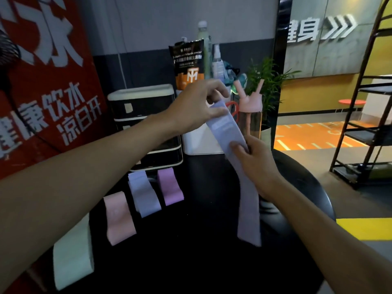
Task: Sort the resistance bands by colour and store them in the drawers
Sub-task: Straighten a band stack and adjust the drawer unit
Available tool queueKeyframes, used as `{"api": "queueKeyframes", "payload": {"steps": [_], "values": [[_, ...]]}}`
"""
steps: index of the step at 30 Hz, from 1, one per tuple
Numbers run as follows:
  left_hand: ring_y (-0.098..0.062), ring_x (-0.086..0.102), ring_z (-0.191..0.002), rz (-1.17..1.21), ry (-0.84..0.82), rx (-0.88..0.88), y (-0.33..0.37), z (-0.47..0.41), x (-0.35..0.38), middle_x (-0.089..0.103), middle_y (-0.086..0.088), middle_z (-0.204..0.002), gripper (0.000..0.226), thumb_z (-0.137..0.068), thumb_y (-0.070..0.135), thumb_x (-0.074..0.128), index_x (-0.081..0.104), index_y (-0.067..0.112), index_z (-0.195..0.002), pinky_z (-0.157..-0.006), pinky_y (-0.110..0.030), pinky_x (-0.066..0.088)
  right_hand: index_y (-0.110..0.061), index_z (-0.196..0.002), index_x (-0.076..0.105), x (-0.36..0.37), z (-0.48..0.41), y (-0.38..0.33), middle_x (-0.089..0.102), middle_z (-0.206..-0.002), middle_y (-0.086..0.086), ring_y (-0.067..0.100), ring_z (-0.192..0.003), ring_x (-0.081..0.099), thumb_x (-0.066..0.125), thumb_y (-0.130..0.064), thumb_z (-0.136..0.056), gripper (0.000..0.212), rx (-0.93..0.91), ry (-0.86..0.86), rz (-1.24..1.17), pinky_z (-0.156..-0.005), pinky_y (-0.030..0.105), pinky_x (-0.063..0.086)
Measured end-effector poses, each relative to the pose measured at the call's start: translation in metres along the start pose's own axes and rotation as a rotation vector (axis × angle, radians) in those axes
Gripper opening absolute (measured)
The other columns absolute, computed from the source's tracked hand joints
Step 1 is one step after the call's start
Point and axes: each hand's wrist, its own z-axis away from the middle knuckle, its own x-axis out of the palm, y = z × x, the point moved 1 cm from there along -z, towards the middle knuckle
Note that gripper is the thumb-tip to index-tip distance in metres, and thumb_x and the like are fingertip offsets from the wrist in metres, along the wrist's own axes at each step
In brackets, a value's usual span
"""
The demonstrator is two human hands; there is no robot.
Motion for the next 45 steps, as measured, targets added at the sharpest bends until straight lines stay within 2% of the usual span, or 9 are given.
{"api": "queueKeyframes", "payload": {"steps": [5, 10, 13, 17, 25, 29, 33, 37, 45], "values": [[-0.015, 0.056, -0.07, 0.092, 0.083, -0.084, 0.009, 0.008, -0.009, 0.056, 0.0, -0.082, 0.028, -0.082, 0.011, 0.079, 0.054, 0.01, -0.095, -0.057, -0.03, 0.052, 0.005, -0.093, 0.061, -0.014, 0.033, -0.006, 0.059, -0.092, 0.03, 0.026, -0.071, 0.057, 0.06, -0.025, -0.095, 0.031, 0.133, -0.169, -0.146, -0.064, 0.038, 0.048], [-0.035, 0.062, -0.072, 0.037, 0.136, -0.162, 0.006, 0.021, -0.013, 0.059, 0.003, -0.086, 0.027, -0.084, 0.015, 0.078, 0.057, 0.006, -0.1, -0.055, -0.044, 0.053, -0.009, -0.106, 0.066, -0.026, 0.058, -0.002, 0.073, -0.094, 0.005, 0.013, -0.08, 0.07, 0.06, -0.016, -0.095, 0.015, 0.299, -0.323, -0.248, -0.072, 0.031, 0.059], [-0.007, 0.058, -0.052, 0.08, 0.167, -0.244, 0.0, 0.029, -0.011, 0.062, -0.009, -0.086, 0.025, -0.085, 0.009, 0.075, 0.058, 0.0, -0.101, -0.039, -0.027, 0.045, -0.014, -0.115, 0.062, -0.033, 0.065, 0.007, 0.075, -0.097, 0.002, 0.016, -0.091, 0.072, 0.063, -0.013, -0.092, 0.023, 0.366, -0.423, -0.266, -0.076, 0.031, 0.058], [-0.014, 0.051, -0.037, 0.138, 0.225, -0.368, -0.019, 0.054, -0.006, 0.063, -0.024, -0.086, 0.018, -0.087, 0.007, 0.072, 0.058, 0.0, -0.096, -0.034, -0.023, 0.04, -0.022, -0.122, 0.057, -0.051, 0.065, 0.021, 0.072, -0.108, 0.006, 0.022, -0.096, 0.07, 0.066, -0.016, -0.09, 0.034, 0.448, -0.502, -0.117, -0.082, 0.034, 0.056], [-0.023, 0.061, -0.065, 0.175, 0.21, -0.59, -0.03, 0.143, 0.023, 0.059, -0.007, -0.079, 0.017, -0.093, -0.004, 0.059, 0.065, 0.01, -0.1, -0.059, -0.041, 0.059, -0.015, -0.096, 0.069, -0.079, 0.04, 0.056, 0.068, -0.101, 0.005, 0.016, -0.091, 0.063, 0.062, -0.005, -0.092, 0.013, 0.35, -0.54, 0.391, -0.076, 0.024, 0.048], [-0.013, 0.06, -0.043, 0.239, 0.113, -0.746, -0.013, 0.184, 0.04, 0.061, -0.014, -0.075, 0.016, -0.095, -0.008, 0.053, 0.064, 0.003, -0.098, -0.045, -0.027, 0.054, -0.015, -0.099, 0.074, -0.076, 0.026, 0.059, 0.069, -0.103, 0.002, 0.008, -0.089, 0.06, 0.052, -0.004, -0.096, 0.024, 0.248, -0.574, 0.538, -0.072, 0.014, 0.045], [-0.019, 0.065, -0.049, 0.361, -0.217, -0.908, -0.001, 0.216, 0.052, 0.059, -0.016, -0.085, 0.021, -0.097, -0.004, 0.052, 0.058, 0.009, -0.112, -0.054, -0.027, 0.057, -0.041, -0.106, 0.07, -0.062, 0.018, 0.066, 0.056, -0.121, -0.007, 0.021, -0.123, 0.042, 0.046, -0.018, -0.097, 0.034, 0.271, -0.566, 0.792, -0.108, 0.05, 0.027], [-0.02, 0.066, -0.074, 0.038, -0.556, -0.79, 0.001, 0.229, 0.058, 0.066, -0.003, -0.091, 0.016, -0.098, 0.023, 0.06, 0.061, 0.022, -0.113, -0.068, -0.032, 0.053, -0.035, -0.135, 0.048, -0.052, 0.022, 0.07, 0.037, -0.137, 0.009, 0.035, -0.132, 0.029, 0.06, -0.034, -0.093, 0.044, 0.248, -0.53, 0.999, -0.106, 0.056, 0.024], [-0.005, 0.051, -0.073, -0.114, -0.56, -0.475, 0.008, 0.231, 0.073, 0.051, 0.01, -0.088, 0.025, -0.095, 0.047, 0.058, 0.062, 0.035, -0.117, -0.062, -0.02, 0.036, -0.011, -0.126, 0.056, -0.058, 0.032, 0.09, 0.055, -0.125, 0.009, 0.027, -0.113, 0.052, 0.071, -0.033, -0.086, 0.048, 0.244, -0.477, 0.907, -0.091, 0.037, 0.045]]}}
